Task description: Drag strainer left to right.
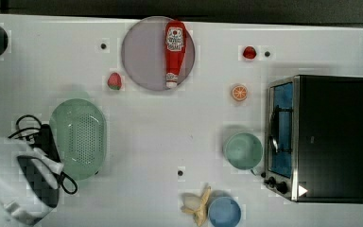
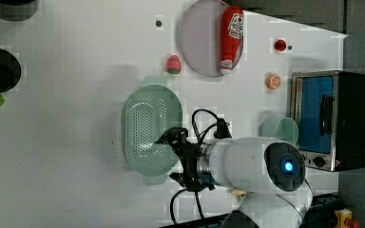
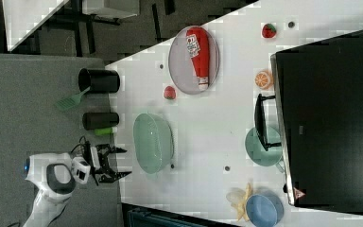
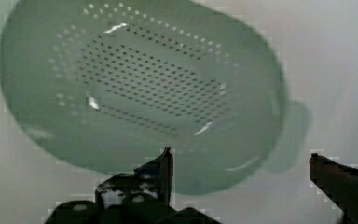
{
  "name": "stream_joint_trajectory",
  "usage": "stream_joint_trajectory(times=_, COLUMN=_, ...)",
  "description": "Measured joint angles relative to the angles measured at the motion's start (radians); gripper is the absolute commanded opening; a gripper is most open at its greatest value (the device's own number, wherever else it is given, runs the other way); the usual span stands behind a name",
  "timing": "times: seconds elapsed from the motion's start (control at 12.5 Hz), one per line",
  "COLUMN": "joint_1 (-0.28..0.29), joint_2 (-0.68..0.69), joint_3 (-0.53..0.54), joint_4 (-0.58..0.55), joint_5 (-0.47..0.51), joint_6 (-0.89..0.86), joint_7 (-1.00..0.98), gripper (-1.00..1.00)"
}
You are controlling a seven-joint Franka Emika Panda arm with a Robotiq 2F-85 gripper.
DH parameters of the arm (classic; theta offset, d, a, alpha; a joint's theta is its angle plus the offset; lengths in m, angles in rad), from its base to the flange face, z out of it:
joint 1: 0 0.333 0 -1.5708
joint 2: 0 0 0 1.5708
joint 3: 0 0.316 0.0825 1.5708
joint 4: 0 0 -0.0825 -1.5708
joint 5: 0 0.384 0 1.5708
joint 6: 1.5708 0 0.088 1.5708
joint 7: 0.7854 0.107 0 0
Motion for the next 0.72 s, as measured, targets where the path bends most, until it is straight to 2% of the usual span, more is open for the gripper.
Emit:
stream_joint_trajectory(times=0.4, joint_1=-0.004, joint_2=0.224, joint_3=-0.090, joint_4=0.004, joint_5=-0.049, joint_6=0.302, joint_7=0.111, gripper=1.00)
stream_joint_trajectory(times=0.72, joint_1=-0.021, joint_2=0.338, joint_3=-0.146, joint_4=-0.074, joint_5=-0.040, joint_6=0.367, joint_7=0.120, gripper=1.00)
